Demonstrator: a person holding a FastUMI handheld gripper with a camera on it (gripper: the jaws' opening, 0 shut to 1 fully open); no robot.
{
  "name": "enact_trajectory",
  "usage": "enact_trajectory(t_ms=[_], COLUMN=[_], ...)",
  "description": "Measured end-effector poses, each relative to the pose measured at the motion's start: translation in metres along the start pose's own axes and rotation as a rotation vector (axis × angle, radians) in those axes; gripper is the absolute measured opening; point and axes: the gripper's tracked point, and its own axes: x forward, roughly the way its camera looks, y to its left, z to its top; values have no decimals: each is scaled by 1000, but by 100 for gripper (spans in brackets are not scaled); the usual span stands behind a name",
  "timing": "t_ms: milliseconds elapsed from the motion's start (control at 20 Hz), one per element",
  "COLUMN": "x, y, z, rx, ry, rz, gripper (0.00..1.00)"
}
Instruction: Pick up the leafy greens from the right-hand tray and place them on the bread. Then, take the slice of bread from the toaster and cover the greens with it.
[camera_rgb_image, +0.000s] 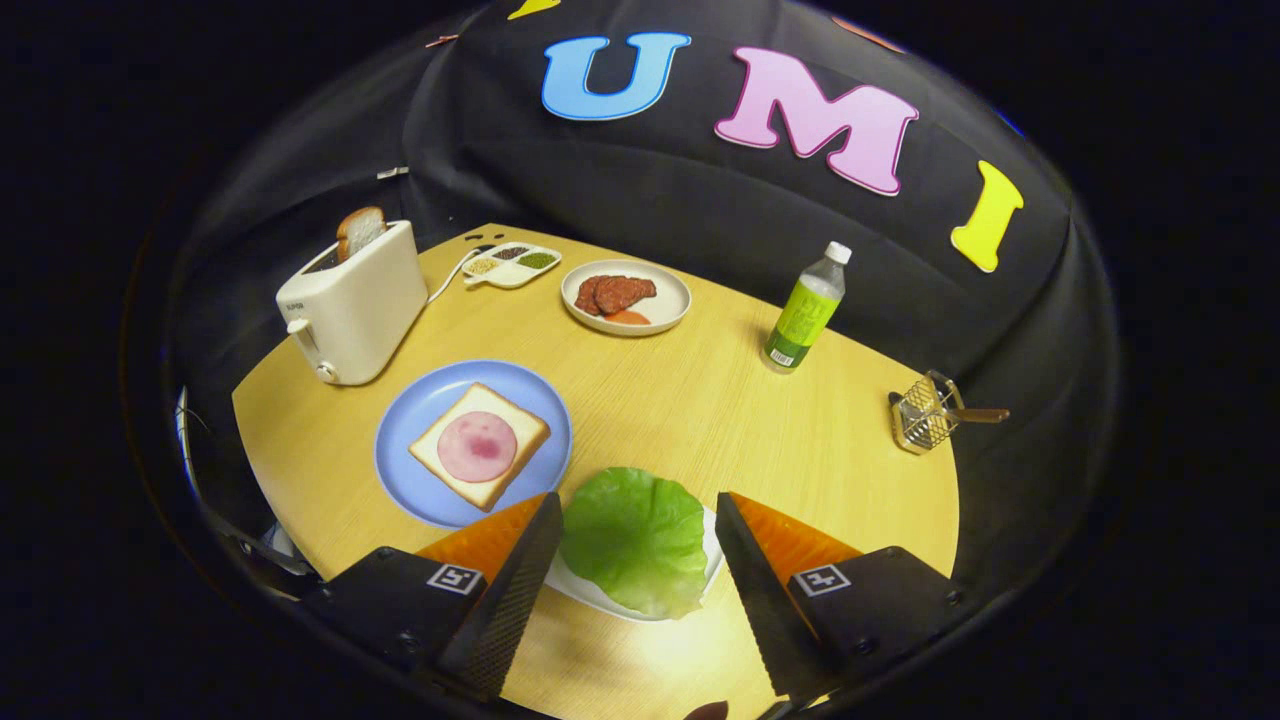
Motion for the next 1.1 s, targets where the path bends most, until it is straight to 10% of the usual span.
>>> enact_trajectory(t_ms=[900,1100], x=[82,87], y=[5,6], z=[-83,-82], rx=[16,60], ry=[297,319], rz=[152,140], gripper=[77,54])
